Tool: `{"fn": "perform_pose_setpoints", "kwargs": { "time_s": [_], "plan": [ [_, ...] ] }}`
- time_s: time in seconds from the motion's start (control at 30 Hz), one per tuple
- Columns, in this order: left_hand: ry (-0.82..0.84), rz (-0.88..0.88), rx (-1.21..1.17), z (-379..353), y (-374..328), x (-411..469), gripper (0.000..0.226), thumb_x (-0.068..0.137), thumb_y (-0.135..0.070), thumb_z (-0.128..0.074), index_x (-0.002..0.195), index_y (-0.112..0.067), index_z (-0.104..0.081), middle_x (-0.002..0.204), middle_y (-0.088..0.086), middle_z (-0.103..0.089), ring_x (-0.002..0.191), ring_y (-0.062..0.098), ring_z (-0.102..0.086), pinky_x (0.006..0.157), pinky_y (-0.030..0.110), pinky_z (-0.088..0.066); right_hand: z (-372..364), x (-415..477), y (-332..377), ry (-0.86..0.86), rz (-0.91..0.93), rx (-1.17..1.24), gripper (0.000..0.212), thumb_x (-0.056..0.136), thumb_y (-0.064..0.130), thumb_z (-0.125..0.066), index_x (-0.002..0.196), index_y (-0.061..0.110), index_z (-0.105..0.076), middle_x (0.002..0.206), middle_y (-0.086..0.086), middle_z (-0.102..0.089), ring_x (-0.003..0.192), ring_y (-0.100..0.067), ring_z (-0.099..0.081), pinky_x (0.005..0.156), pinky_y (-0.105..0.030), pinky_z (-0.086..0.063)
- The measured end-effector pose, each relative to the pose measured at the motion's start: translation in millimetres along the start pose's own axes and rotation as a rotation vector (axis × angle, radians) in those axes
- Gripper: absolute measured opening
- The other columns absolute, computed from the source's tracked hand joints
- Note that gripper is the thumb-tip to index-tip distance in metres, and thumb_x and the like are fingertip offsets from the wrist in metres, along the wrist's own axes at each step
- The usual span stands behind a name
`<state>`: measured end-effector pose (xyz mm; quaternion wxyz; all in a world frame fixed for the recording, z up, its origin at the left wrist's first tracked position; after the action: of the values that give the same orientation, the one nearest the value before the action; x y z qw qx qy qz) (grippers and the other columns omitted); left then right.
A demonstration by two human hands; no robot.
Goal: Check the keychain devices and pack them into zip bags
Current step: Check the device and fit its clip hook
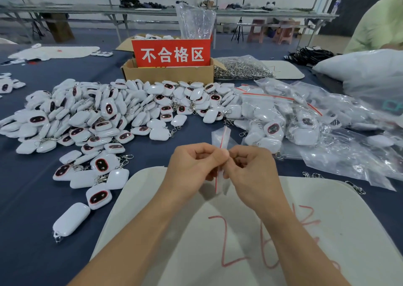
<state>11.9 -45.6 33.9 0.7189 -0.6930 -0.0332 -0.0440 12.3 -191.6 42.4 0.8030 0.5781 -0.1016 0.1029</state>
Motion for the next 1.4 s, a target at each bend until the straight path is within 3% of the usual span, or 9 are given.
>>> {"fn": "perform_pose_setpoints", "kwargs": {
  "time_s": [0.2, 0.5, 0.67, 0.8, 0.9, 1.03, 1.2, 1.3, 1.4],
  "plan": [
    [0.005, 0.001, 0.105, 6, 2, 5, 0.026, 0.096, -0.012, -0.069, 0.073, -0.006, -0.078, 0.061, 0.010, -0.066, 0.054, 0.017, -0.058, 0.055, 0.028, -0.052, -1, -1, -3, -0.006, -0.065, 0.009, 0.019, 0.080, 0.008, -0.070, 0.063, 0.017, -0.071, 0.053, -0.003, -0.066, 0.049, -0.012, -0.056, 0.052, -0.024, -0.046],
    [-0.059, -0.186, 0.467, -2, -7, -8, 0.036, 0.092, -0.030, -0.055, 0.061, -0.016, -0.066, 0.052, -0.005, -0.065, 0.046, 0.012, -0.060, 0.051, 0.025, -0.050, -5, 0, 0, -0.062, -0.101, 0.007, 0.015, 0.063, 0.024, -0.064, 0.051, 0.017, -0.059, 0.041, 0.013, -0.039, 0.044, -0.004, -0.030, 0.044, -0.016, -0.028],
    [-0.274, -0.242, 0.677, 13, -10, -5, 0.034, 0.098, -0.030, -0.064, 0.066, -0.021, -0.068, 0.061, -0.014, -0.067, 0.056, 0.008, -0.064, 0.065, 0.033, -0.053, 11, 3, -6, -0.227, -0.110, -0.129, 0.008, 0.060, 0.024, -0.063, 0.060, 0.016, -0.061, 0.040, 0.011, -0.036, 0.042, -0.008, -0.031, 0.044, -0.012, -0.031],
    [-0.553, -0.359, 0.783, 23, -18, -11, 0.028, 0.089, -0.024, -0.073, 0.064, -0.016, -0.065, 0.052, -0.003, -0.057, 0.055, 0.024, -0.054, 0.062, 0.028, -0.043, 20, 1, -5, -0.323, -0.118, -0.235, 0.015, 0.061, 0.026, -0.062, 0.053, 0.015, -0.055, 0.039, 0.009, -0.042, 0.043, -0.011, -0.039, 0.049, -0.014, -0.037],
    [-0.634, -0.515, 0.809, 24, -24, -16, 0.008, 0.082, -0.015, -0.072, 0.075, -0.019, -0.071, 0.053, -0.002, -0.060, 0.049, 0.025, -0.056, 0.058, 0.033, -0.044, 20, -2, 0, -0.414, -0.091, -0.309, 0.020, 0.066, 0.024, -0.066, 0.056, 0.014, -0.051, 0.044, 0.011, -0.046, 0.047, -0.013, -0.040, 0.050, -0.016, -0.036],
    [-0.596, -0.662, 0.783, 17, -28, -19, 0.021, 0.087, -0.015, -0.066, 0.100, -0.029, -0.060, 0.052, 0.000, -0.055, 0.052, 0.024, -0.050, 0.056, 0.034, -0.043, 26, -6, 8, -0.523, -0.026, -0.329, 0.018, 0.075, 0.017, -0.073, 0.067, 0.017, -0.056, 0.052, 0.009, -0.051, 0.051, -0.015, -0.043, 0.060, -0.030, -0.041],
    [-0.524, -0.675, 0.688, 13, -30, -23, 0.023, 0.092, -0.020, -0.060, 0.107, -0.026, -0.077, 0.056, -0.009, -0.053, 0.061, 0.010, -0.051, 0.057, 0.020, -0.046, -6, -30, 39, -0.303, 0.486, -0.299, 0.015, 0.086, 0.011, -0.069, 0.093, 0.024, -0.075, 0.081, 0.015, -0.064, 0.069, 0.002, -0.056, 0.071, -0.009, -0.042],
    [-0.483, -0.724, 0.679, 10, -29, -26, 0.023, 0.093, -0.016, -0.062, 0.105, -0.010, -0.081, 0.059, -0.002, -0.060, 0.057, 0.014, -0.050, 0.056, 0.020, -0.045, -13, -15, 21, -0.140, 0.235, -0.403, 0.030, 0.095, 0.011, -0.058, 0.106, 0.032, -0.076, 0.085, 0.007, -0.075, 0.079, -0.012, -0.060, 0.072, -0.024, -0.044],
    [-0.407, -0.757, 0.736, -1, -32, -29, 0.019, 0.086, -0.003, -0.072, 0.097, -0.014, -0.083, 0.057, 0.001, -0.060, 0.050, 0.017, -0.046, 0.054, 0.024, -0.047, -12, -7, 0, -0.010, 0.015, -0.371, 0.026, 0.091, 0.018, -0.053, 0.105, 0.036, -0.065, 0.079, 0.007, -0.070, 0.080, -0.013, -0.053, 0.067, -0.019, -0.040]
  ]
}}
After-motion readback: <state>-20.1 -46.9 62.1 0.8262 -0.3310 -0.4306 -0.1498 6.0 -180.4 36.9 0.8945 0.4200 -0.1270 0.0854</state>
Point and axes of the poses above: each hand's wrist, its own x-axis towards the middle knuckle, its own z-axis out of the back of the hand, y = z × x, the point moved 4 cm from there along x, towards the middle knuckle
